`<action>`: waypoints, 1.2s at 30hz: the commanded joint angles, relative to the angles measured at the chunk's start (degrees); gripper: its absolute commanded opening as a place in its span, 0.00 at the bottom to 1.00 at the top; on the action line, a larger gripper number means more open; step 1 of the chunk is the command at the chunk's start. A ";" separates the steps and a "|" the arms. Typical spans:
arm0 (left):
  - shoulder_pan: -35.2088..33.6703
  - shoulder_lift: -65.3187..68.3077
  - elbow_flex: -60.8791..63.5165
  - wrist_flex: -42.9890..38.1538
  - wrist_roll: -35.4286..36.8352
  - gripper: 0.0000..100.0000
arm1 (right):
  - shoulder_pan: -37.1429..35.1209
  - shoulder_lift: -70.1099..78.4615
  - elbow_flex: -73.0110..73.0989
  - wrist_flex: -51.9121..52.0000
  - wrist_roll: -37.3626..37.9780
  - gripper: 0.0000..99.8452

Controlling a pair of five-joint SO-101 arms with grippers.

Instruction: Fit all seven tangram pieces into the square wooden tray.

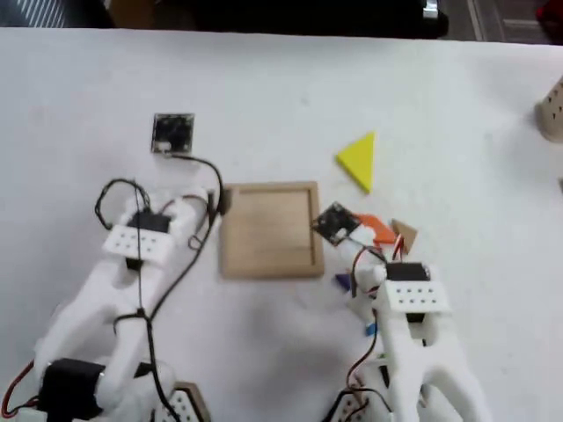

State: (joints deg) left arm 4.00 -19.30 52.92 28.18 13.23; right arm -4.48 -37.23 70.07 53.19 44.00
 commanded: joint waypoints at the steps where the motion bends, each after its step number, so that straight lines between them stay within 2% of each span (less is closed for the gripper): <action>1: -0.40 -0.04 -0.44 -1.58 -0.44 0.23 | -0.40 -0.04 0.09 -1.80 0.00 0.18; 8: -0.40 0.04 -0.44 -1.49 -0.44 0.23 | -0.84 -0.04 -3.08 -1.36 -3.08 0.18; 12: -0.66 0.04 -0.44 -1.49 -0.44 0.23 | -1.63 -0.04 -7.12 4.79 -2.55 0.18; 18: -0.66 0.04 -0.44 -1.49 -1.05 0.23 | -1.10 0.04 -7.82 10.51 7.65 0.28; 22: -0.57 0.04 -0.44 -1.49 -1.14 0.23 | -1.63 0.04 -5.10 10.24 12.22 0.28; 29: -0.66 0.04 -0.44 -1.41 -1.14 0.23 | -2.07 1.45 -4.04 6.20 12.84 0.28; 33: -0.75 0.04 -0.44 -1.32 -1.14 0.23 | -3.74 9.54 -5.36 3.38 12.57 0.28; 36: -0.75 0.04 -0.44 -1.32 -1.14 0.23 | -2.42 16.04 -10.81 5.67 12.66 0.28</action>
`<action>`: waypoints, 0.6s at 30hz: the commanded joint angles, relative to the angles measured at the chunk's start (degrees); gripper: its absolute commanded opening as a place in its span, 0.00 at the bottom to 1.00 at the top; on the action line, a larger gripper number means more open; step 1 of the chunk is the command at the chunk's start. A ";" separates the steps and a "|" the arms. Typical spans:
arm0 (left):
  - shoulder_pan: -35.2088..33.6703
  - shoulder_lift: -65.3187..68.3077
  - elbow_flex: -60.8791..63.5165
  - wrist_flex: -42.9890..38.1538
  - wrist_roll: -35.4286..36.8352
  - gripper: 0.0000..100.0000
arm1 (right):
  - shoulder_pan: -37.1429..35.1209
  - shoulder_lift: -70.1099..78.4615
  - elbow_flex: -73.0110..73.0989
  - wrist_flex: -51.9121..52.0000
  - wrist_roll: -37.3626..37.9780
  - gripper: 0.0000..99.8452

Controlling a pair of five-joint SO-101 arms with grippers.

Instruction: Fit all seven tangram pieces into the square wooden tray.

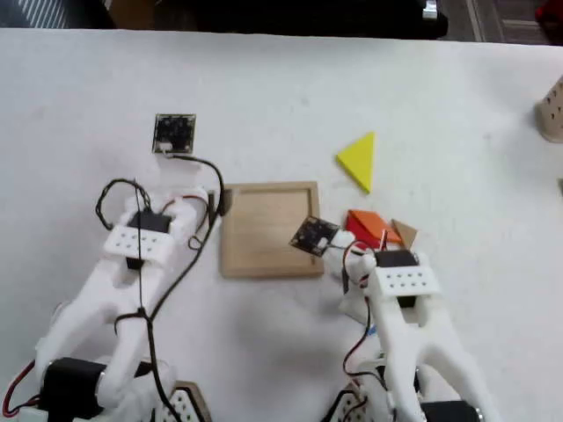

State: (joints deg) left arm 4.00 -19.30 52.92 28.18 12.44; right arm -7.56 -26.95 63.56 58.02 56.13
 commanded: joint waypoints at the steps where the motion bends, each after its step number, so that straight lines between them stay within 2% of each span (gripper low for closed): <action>1: -0.75 0.04 -0.44 -1.32 -0.35 0.23 | 1.19 7.08 -5.36 1.01 0.53 0.28; 6: -0.75 0.04 -0.35 -1.41 -0.35 0.23 | 1.45 9.27 -6.95 1.36 0.26 0.27; 12: -0.75 0.04 -0.35 -1.41 -0.35 0.23 | 1.71 8.92 -6.77 1.27 0.62 0.15; 18: -0.75 0.04 -0.35 -1.49 -0.35 0.23 | 2.07 8.92 -6.77 1.36 0.70 0.23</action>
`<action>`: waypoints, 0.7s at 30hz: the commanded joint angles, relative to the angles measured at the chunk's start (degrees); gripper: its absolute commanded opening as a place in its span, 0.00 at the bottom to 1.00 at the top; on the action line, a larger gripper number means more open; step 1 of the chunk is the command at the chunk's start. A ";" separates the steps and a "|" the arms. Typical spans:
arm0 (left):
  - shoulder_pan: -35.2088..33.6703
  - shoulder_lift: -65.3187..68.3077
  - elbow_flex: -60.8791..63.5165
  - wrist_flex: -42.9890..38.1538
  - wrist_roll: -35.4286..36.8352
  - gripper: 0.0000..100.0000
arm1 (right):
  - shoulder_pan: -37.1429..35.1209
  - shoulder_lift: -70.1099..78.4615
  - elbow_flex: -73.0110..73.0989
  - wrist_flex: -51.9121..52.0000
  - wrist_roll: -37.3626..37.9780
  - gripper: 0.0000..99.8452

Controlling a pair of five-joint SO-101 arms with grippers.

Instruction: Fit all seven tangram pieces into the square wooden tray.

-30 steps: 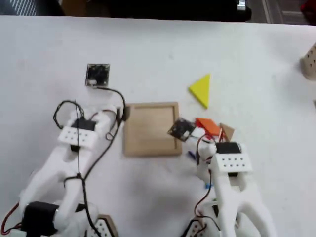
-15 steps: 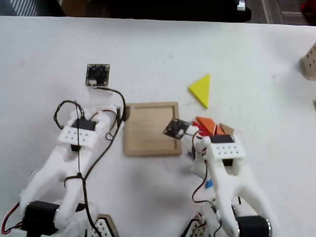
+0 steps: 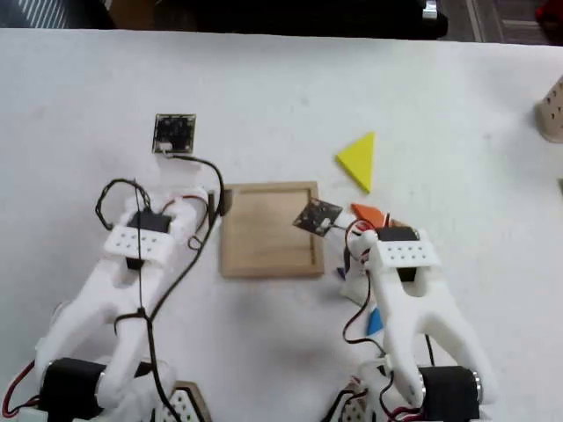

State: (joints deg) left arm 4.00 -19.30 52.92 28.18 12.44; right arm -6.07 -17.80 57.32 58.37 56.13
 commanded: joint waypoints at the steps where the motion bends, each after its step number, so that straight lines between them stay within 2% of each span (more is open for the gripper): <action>1: -0.66 0.04 -0.35 -1.49 -0.35 0.23 | 0.48 -0.22 -0.53 1.27 0.70 0.23; 6: -0.57 0.04 -0.35 -1.49 -0.35 0.23 | 1.19 -0.22 -0.53 5.85 7.38 0.23; 16: -0.40 0.04 -0.35 -1.49 -0.44 0.23 | 2.86 0.31 -0.44 4.26 7.38 0.23; 21: -0.57 0.04 -0.35 -1.49 -0.44 0.23 | 2.86 0.31 -0.44 4.26 7.38 0.11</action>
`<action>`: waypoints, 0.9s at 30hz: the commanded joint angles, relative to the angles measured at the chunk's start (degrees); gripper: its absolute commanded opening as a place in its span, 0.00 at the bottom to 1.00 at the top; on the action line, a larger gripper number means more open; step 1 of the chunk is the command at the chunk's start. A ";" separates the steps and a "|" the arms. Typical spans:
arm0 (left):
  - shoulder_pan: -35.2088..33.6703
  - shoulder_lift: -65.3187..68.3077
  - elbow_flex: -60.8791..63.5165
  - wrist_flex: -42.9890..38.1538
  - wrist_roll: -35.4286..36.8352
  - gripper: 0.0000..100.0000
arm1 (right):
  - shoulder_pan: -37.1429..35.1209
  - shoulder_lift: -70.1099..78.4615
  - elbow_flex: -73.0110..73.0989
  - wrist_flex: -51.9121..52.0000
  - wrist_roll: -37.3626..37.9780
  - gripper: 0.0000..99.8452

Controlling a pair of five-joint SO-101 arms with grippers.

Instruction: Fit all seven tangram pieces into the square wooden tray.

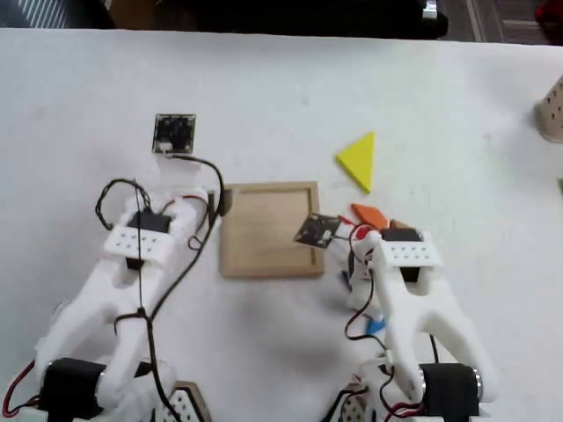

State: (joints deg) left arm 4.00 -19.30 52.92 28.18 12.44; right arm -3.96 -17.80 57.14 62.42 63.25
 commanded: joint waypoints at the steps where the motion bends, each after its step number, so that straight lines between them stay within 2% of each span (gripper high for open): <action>1: -0.57 0.04 -0.35 -1.49 -0.44 0.23 | 0.75 0.31 -0.26 0.22 0.26 0.09; 6: -0.66 0.04 -0.35 -1.49 -0.44 0.23 | 0.84 0.31 -0.26 0.48 0.09 0.08; 11: -0.75 0.04 -0.35 -1.49 -0.44 0.23 | 0.57 -0.31 -2.29 1.10 -6.24 0.08; 21: -2.07 -0.31 -0.53 -1.49 -0.09 0.23 | -0.04 -0.31 -17.85 14.02 -15.65 0.08; 27: -4.62 -0.31 -1.85 -1.23 0.18 0.23 | -9.27 -0.22 -23.65 15.16 -23.03 0.08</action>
State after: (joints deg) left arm 1.45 -19.30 52.92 28.18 12.44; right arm -8.44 -17.45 37.89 77.19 43.91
